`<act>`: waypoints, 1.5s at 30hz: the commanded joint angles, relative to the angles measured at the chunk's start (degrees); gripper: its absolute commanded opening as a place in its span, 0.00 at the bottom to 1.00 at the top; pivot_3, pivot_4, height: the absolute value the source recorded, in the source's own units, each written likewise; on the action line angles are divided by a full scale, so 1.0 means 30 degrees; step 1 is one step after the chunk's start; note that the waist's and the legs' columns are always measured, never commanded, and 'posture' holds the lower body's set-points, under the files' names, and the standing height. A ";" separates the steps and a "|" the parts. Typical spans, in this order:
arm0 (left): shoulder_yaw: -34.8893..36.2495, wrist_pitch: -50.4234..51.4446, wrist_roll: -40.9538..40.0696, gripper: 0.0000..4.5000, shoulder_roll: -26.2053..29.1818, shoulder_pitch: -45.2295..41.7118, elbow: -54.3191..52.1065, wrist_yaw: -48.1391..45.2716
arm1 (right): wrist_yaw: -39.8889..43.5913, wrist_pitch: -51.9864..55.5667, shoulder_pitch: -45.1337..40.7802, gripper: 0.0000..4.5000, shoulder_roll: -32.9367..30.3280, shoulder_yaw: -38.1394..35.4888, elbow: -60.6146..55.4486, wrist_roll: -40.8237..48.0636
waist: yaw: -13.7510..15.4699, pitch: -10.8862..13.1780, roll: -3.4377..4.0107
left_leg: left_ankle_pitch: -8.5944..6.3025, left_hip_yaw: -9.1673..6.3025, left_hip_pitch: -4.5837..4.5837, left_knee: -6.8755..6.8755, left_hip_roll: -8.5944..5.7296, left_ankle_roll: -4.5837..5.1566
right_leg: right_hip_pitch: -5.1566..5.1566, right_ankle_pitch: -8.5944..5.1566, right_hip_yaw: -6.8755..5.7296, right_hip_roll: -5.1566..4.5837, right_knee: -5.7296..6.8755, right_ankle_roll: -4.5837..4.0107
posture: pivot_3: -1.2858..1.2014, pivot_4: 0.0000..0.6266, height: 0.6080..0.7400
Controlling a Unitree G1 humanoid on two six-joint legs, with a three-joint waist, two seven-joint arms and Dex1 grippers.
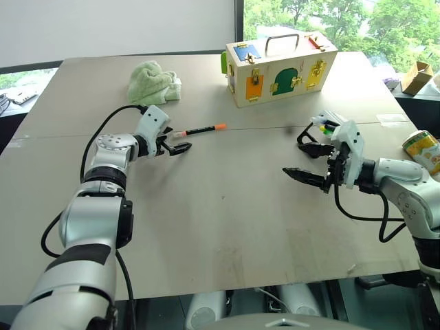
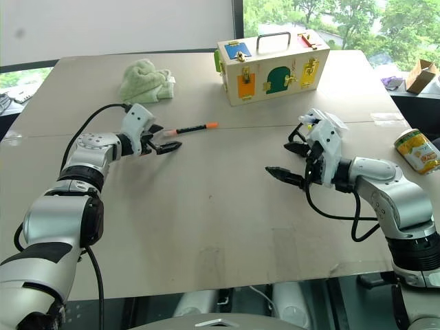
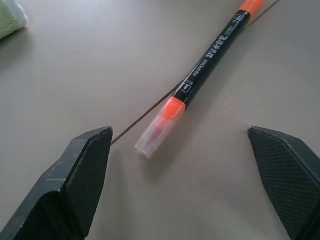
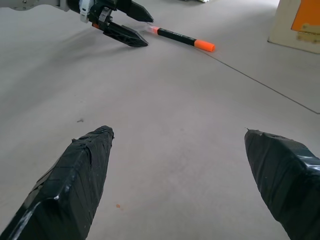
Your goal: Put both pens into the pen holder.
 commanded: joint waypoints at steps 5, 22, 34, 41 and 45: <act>0.0036 0.0926 0.0466 0.83 -0.0522 -0.0076 0.0520 -0.0368 | -0.0280 -0.0215 0.0056 1.00 -0.0347 -0.0534 -0.0935 0.0052 | 0.0075 -0.0005 0.0002 | 0.0000 0.0000 0.0007 0.0004 -0.0004 0.0001 | 0.0006 0.0000 0.0001 -0.0012 0.0005 0.0001 | 0.52 0.24 1.00; 0.1039 0.1058 -0.0024 0.01 -0.0738 -0.0380 0.0246 -0.1882 | -0.0556 -0.0156 0.0057 1.00 -0.0371 -0.0461 -0.1072 0.0077 | 0.0134 -0.0006 0.0002 | 0.0000 -0.0003 0.0021 0.0010 -0.0007 -0.0001 | 0.0011 0.0002 -0.0002 -0.0013 0.0028 0.0000 | 0.52 0.24 1.00; 0.3751 0.5613 -0.5879 0.01 -0.3071 -0.1364 -0.4518 -1.0857 | -0.1323 0.0964 -0.1321 1.00 0.1581 -0.1529 -0.0963 0.2571 | 0.0173 0.0005 -0.0006 | 0.0003 -0.0003 -0.0003 0.0015 -0.0007 -0.0004 | 0.0000 0.0002 -0.0005 0.0002 0.0017 0.0000 | 0.52 0.24 1.00; 0.3197 1.0571 -0.8888 0.01 -0.4258 0.0905 -1.1952 -1.1754 | -0.4188 0.2154 -0.3758 1.00 0.5832 -0.2740 -0.0336 0.6269 | -0.0185 0.0003 0.0001 | 0.0008 -0.0003 0.0011 0.0010 0.0003 -0.0013 | 0.0002 0.0002 0.0028 0.0010 0.0023 -0.0002 | 0.52 0.24 1.00; 0.2649 1.1901 -0.9710 0.01 -0.4425 0.1669 -1.4385 -1.1652 | -0.5951 0.2260 -0.4919 1.00 0.7581 -0.3172 -0.0201 0.7642 | -0.0154 0.0009 0.0011 | 0.0008 -0.0002 0.0017 0.0009 0.0005 -0.0013 | -0.0001 0.0002 0.0037 0.0011 0.0033 -0.0003 | 0.52 0.24 1.00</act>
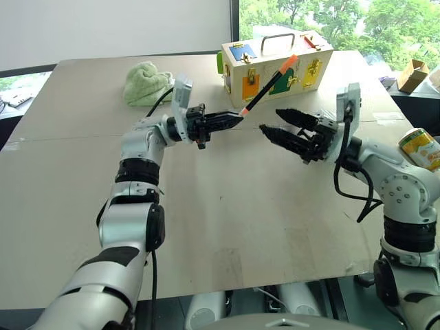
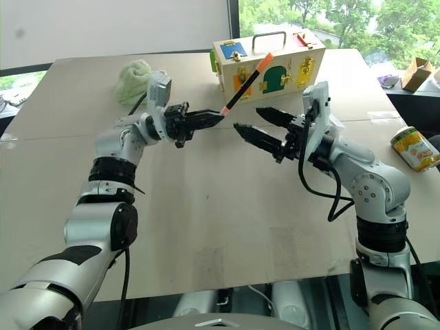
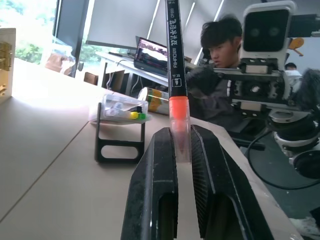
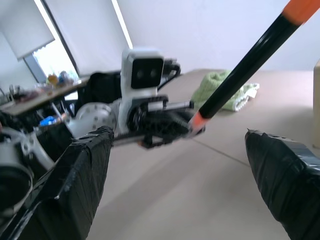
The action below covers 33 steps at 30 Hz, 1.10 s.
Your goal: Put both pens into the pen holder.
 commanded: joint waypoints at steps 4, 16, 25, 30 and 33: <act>-0.0662 0.1729 -0.1702 0.01 0.0090 0.0567 -0.3727 0.0025 | -0.1818 0.0215 -0.1275 1.00 0.0953 -0.0503 -0.0363 0.1717 | 0.0157 0.0000 0.0000 | -0.0002 -0.0001 -0.0004 0.0002 -0.0004 0.0003 | 0.0004 0.0000 -0.0007 -0.0010 -0.0010 0.0000 | 0.52 0.24 1.00; -0.1545 0.1375 -0.1902 0.20 0.0463 0.0815 -0.3631 -0.0234 | -0.2045 -0.0010 -0.1441 0.40 0.1152 -0.0596 -0.0071 0.2530 | 0.0065 0.0003 0.0004 | -0.0003 0.0002 -0.0003 -0.0008 -0.0007 0.0005 | 0.0000 -0.0001 0.0006 0.0001 -0.0011 -0.0001 | 0.52 0.24 1.00; -0.1369 0.0239 -0.2182 0.81 0.0462 0.0952 -0.3683 0.0129 | -0.2169 -0.0096 -0.1291 0.00 0.0888 -0.0440 -0.0010 0.2238 | 0.0074 0.0003 0.0005 | -0.0003 0.0003 -0.0004 -0.0009 -0.0007 0.0006 | -0.0001 -0.0001 0.0006 0.0000 -0.0015 -0.0001 | 0.52 0.24 1.00; -0.1395 -0.0601 -0.1757 0.81 0.1031 0.1601 -0.4784 0.0790 | -0.1994 -0.0425 -0.1253 0.00 0.0067 -0.0280 -0.0025 0.1212 | 0.0052 0.0004 0.0006 | -0.0003 0.0003 -0.0004 -0.0012 -0.0008 0.0006 | -0.0001 -0.0001 0.0010 0.0000 -0.0016 -0.0001 | 0.52 0.24 1.00; -0.2028 -0.1874 -0.0532 0.81 0.1665 0.2428 -0.6223 0.1872 | -0.1466 -0.1225 -0.1229 0.00 -0.1418 0.0218 -0.0015 -0.0679 | 0.0067 0.0007 0.0011 | -0.0003 0.0003 -0.0004 -0.0020 -0.0007 0.0006 | -0.0004 -0.0001 0.0010 -0.0001 -0.0020 -0.0001 | 0.52 0.24 1.00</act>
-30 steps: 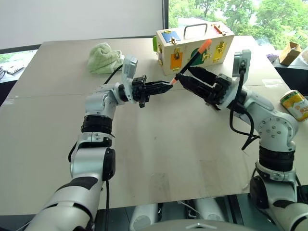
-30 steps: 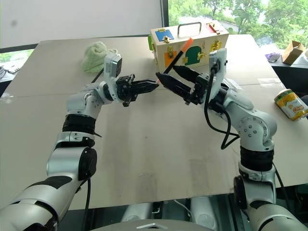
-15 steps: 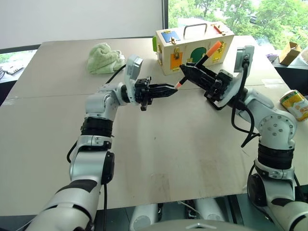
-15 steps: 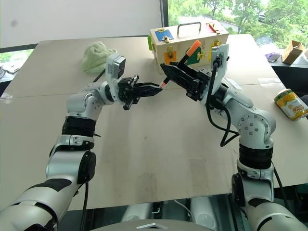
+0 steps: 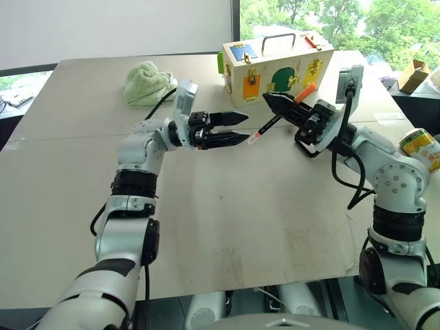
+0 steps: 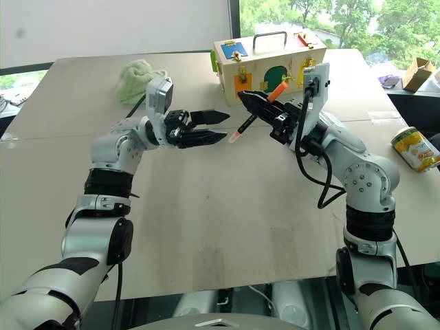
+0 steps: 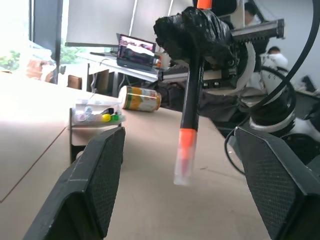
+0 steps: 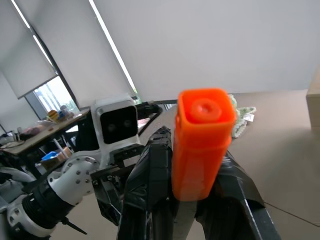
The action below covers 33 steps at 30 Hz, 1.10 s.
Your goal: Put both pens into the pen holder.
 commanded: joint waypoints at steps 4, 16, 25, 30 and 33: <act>-0.0789 -0.0424 0.1074 0.81 0.1171 0.1757 -0.5735 0.2846 | 0.2651 -0.3918 -0.0184 0.00 -0.4881 0.2175 -0.0327 -0.6057 | 0.0127 0.0012 0.0018 | -0.0004 -0.0001 -0.0008 -0.0002 -0.0008 0.0007 | 0.0003 0.0000 -0.0007 -0.0019 -0.0012 0.0001 | 0.52 0.24 1.00; -0.0796 0.5080 -0.0441 0.81 0.2296 0.3163 -1.4330 0.8105 | 0.5434 -1.0380 -0.2653 0.00 -0.8481 0.4221 0.2896 -1.3455 | 0.0037 0.0023 0.0034 | -0.0001 0.0000 0.0004 -0.0011 0.0013 0.0002 | 0.0006 -0.0001 0.0001 -0.0001 -0.0017 0.0001 | 0.52 0.24 1.00; -0.0720 0.6248 -0.1852 0.81 0.3175 0.4134 -1.5245 0.8963 | 0.6675 -1.0743 -0.1913 0.00 -0.8342 0.4449 0.4347 -1.4576 | 0.0072 0.0023 0.0034 | 0.0002 0.0003 0.0005 -0.0008 0.0012 -0.0003 | 0.0018 -0.0002 -0.0008 -0.0012 -0.0031 0.0001 | 0.52 0.24 1.00; -0.0751 0.6199 -0.2298 0.81 0.3391 0.4377 -1.5405 0.9212 | 0.6694 -1.1565 -0.1615 0.00 -0.8165 0.4568 0.5398 -1.5514 | 0.0065 0.0024 0.0036 | 0.0002 0.0004 0.0005 -0.0004 0.0012 -0.0003 | 0.0021 -0.0002 -0.0006 -0.0014 -0.0037 0.0001 | 0.52 0.24 1.00; -0.0769 0.6139 -0.2483 0.81 0.3485 0.4486 -1.5493 0.9249 | 0.6395 -1.2412 -0.1797 0.00 -0.7967 0.4766 0.6255 -1.6307 | 0.0042 0.0024 0.0036 | 0.0002 0.0004 0.0005 -0.0005 0.0012 -0.0005 | 0.0020 -0.0002 -0.0006 -0.0011 -0.0035 0.0000 | 0.52 0.24 1.00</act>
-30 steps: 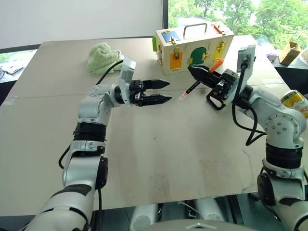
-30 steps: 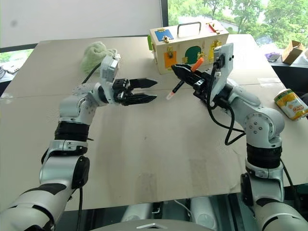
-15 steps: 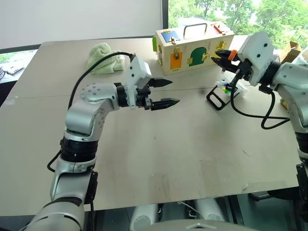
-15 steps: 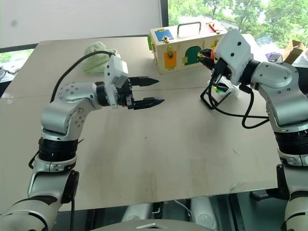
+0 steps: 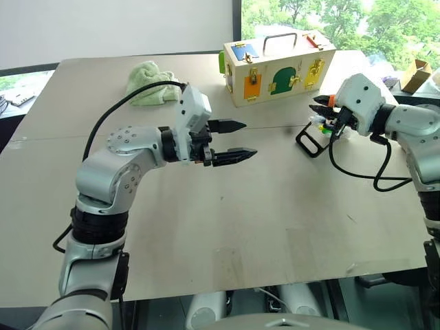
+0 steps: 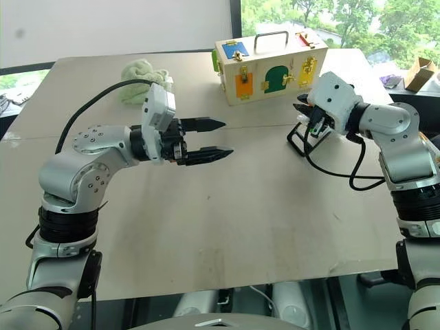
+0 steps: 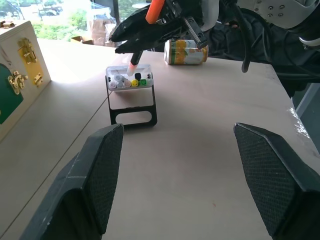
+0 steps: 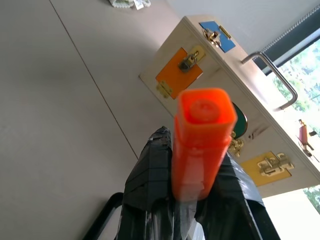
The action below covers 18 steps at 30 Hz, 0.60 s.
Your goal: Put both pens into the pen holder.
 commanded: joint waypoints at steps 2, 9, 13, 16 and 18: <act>0.0245 -0.0227 -0.0532 0.81 0.0305 0.0015 -0.0851 0.0180 | -0.0173 -0.1379 -0.0319 0.00 0.0264 0.0072 0.0681 -0.0974 | -0.0007 0.0000 -0.0001 | 0.0000 0.0000 0.0001 0.0001 0.0000 0.0000 | 0.0001 0.0000 0.0002 0.0000 0.0000 0.0000 | 0.52 0.24 1.00; -0.0071 -0.0361 -0.0414 0.82 0.0483 0.0177 -0.0900 0.0428 | -0.0763 -0.1181 -0.0514 0.48 0.0853 -0.0272 0.1458 -0.1488 | 0.0004 0.0000 0.0000 | 0.0002 0.0001 0.0002 0.0001 0.0000 -0.0002 | 0.0002 0.0000 0.0000 -0.0001 -0.0003 0.0000 | 0.52 0.24 1.00; -0.0101 -0.0523 -0.0378 0.82 0.0501 0.0274 -0.0922 0.0587 | -0.0583 -0.0916 -0.0552 0.66 0.1098 -0.0644 0.1287 -0.0961 | 0.0006 0.0001 0.0002 | 0.0004 0.0000 0.0002 0.0001 0.0000 -0.0006 | 0.0001 0.0000 -0.0001 0.0000 0.0000 0.0000 | 0.52 0.24 1.00; -0.0163 -0.0680 -0.0055 0.82 0.0550 0.0533 -0.0759 0.0854 | -0.0436 -0.0397 -0.0463 0.66 0.1403 -0.1240 0.0793 -0.0031 | 0.0007 0.0001 0.0002 | 0.0004 0.0000 0.0002 0.0000 0.0000 -0.0006 | 0.0002 0.0000 0.0000 0.0000 0.0000 0.0000 | 0.52 0.24 1.00; -0.0133 -0.1157 0.0431 0.82 0.0543 0.0930 -0.0609 0.1271 | -0.0415 0.0321 -0.0333 0.66 0.1949 -0.1973 0.0245 0.1243 | -0.0006 0.0001 0.0002 | 0.0003 0.0000 0.0002 0.0000 0.0000 -0.0006 | 0.0003 0.0000 0.0000 -0.0001 -0.0001 0.0000 | 0.52 0.24 1.00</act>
